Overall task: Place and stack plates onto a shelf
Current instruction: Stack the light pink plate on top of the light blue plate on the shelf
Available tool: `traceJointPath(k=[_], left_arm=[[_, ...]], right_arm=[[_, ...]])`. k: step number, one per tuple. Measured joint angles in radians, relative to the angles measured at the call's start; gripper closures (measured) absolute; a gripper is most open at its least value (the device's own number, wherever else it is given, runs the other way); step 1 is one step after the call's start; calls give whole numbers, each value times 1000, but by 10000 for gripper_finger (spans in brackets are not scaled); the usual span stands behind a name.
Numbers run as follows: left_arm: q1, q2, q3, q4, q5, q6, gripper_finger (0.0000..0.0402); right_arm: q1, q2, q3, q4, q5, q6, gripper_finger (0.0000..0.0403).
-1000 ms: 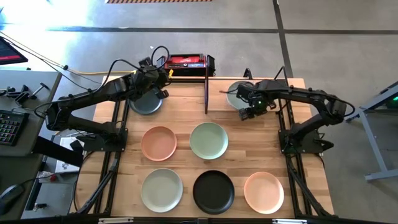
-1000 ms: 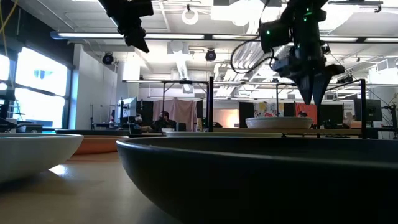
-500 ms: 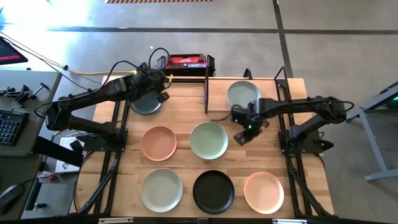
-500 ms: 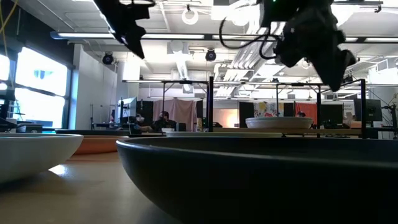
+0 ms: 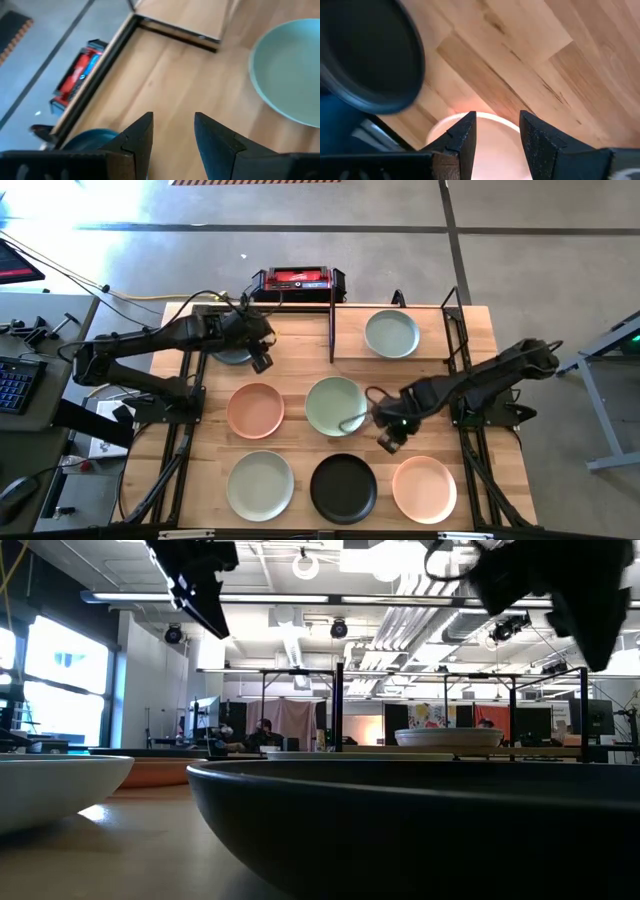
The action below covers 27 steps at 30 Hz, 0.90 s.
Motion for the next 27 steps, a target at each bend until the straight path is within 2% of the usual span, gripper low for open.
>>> traceJointPath(k=[4,9,17,27], left_arm=[[-70,0,0,0,2,-58,268],[-158,0,0,-2,3,-119,268],[-273,0,0,-3,3,-217,268],[-347,0,0,-3,-5,-262,268]], right_arm=[[93,0,0,0,72,-57,275],[182,15,0,1,108,-175,275],[255,135,0,37,186,-318,275],[294,256,0,75,128,-411,275]])
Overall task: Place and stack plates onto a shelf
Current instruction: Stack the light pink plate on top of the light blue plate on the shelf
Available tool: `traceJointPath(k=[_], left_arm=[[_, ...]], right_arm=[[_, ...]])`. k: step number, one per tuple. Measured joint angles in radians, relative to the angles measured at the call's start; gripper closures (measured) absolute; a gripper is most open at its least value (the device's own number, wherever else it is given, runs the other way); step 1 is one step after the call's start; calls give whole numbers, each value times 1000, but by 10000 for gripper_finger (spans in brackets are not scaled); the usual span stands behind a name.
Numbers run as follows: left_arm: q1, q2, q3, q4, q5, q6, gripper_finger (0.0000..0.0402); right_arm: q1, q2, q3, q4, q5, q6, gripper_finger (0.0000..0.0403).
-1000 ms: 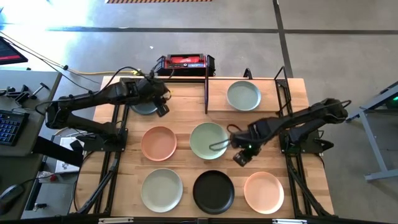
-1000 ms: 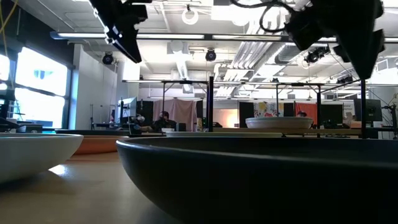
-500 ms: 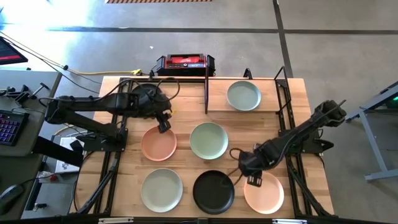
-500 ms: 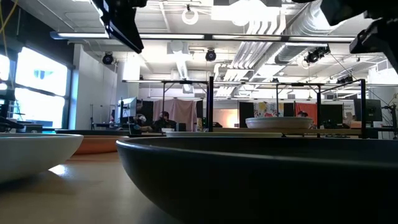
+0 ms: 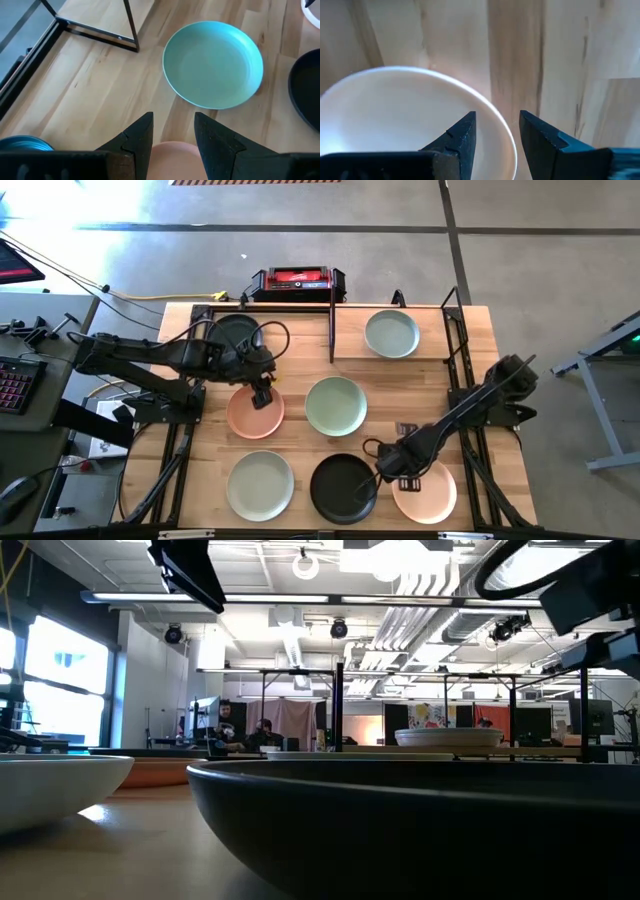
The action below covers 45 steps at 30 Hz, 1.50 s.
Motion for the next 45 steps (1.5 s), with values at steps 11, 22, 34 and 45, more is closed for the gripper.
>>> traceJointPath(k=[11,22,34,45], left_arm=[[-11,0,0,0,-2,-2,268],[-10,0,0,0,-2,-1,268],[-10,0,0,0,-2,2,268],[-9,0,0,0,-7,2,268]], right_arm=[[10,70,0,4,22,-42,275],[10,83,-4,17,1,-42,314],[10,82,-46,55,-82,11,399],[10,54,-45,-18,-101,123,402]])
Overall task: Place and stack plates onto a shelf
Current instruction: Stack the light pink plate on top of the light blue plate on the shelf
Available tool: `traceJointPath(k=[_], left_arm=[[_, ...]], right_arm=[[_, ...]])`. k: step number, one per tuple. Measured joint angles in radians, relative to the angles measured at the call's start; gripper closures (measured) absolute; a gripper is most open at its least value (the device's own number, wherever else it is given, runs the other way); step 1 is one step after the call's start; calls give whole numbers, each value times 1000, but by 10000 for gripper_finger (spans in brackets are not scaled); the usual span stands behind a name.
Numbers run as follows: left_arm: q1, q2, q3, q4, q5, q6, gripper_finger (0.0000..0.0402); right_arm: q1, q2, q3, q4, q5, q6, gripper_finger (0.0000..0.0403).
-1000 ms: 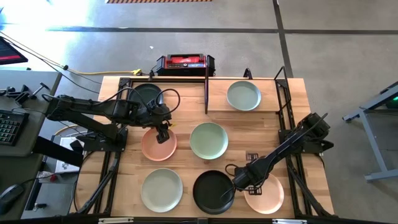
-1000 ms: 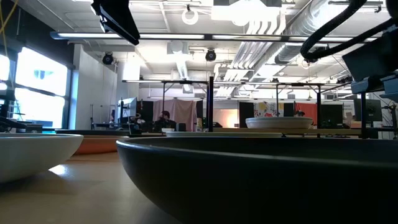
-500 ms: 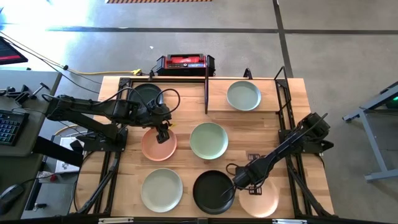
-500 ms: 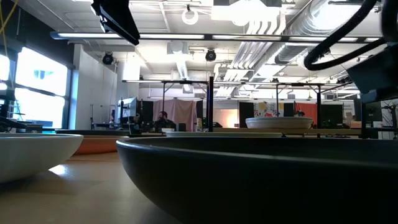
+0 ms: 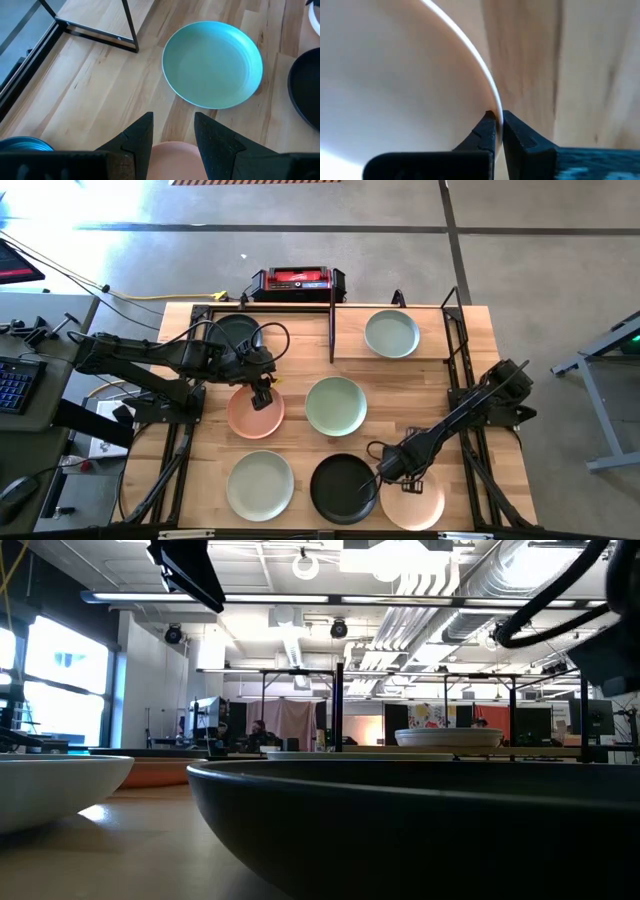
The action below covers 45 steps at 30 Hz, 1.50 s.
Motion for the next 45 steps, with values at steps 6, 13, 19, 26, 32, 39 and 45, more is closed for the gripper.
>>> traceJointPath(k=[6,13,19,26,32,39,45], left_arm=[[0,0,0,1,0,0,268],[0,3,0,15,0,0,268],[0,3,0,16,0,0,268],[0,3,0,16,-54,0,268],[1,3,0,16,-140,24,268],[11,3,0,16,-215,76,268],[72,3,0,16,-235,117,268]], right_arm=[[0,-93,0,-67,18,112,403],[0,-229,0,-201,85,284,403],[-19,-349,0,-314,165,442,403],[-125,-497,0,-342,265,649,403],[-286,-586,1,-342,337,679,403],[-527,-657,1,-333,386,575,403],[-788,-688,1,-295,386,432,403]])
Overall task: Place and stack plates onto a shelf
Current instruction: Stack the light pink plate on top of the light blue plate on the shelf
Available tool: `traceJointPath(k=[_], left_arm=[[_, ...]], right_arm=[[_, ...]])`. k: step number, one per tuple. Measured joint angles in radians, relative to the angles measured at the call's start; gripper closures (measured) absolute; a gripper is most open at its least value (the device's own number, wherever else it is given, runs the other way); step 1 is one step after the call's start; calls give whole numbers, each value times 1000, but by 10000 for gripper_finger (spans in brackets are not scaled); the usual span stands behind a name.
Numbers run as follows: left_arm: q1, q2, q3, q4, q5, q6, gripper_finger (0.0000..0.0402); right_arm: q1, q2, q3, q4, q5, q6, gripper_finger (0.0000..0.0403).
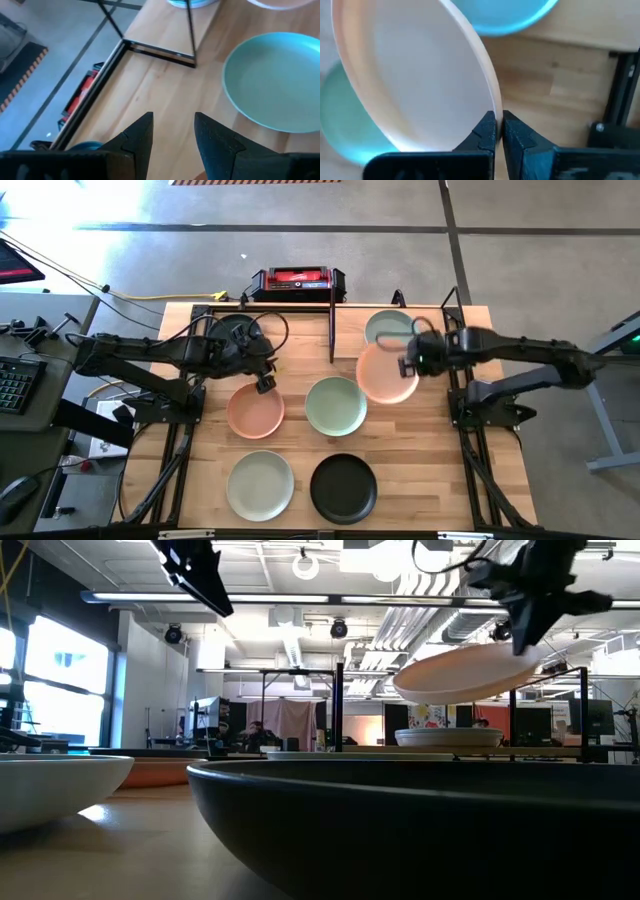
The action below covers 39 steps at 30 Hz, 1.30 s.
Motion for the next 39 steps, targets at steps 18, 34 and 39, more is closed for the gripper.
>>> traceJointPath(k=[18,34,39], left_arm=[[200,0,0,0,2,51,268],[262,0,0,0,4,50,268],[275,0,0,0,6,50,268]], right_arm=[[-677,36,0,169,-156,-405,403],[-760,216,0,240,-186,-529,403],[-760,242,0,241,-189,-544,403]])
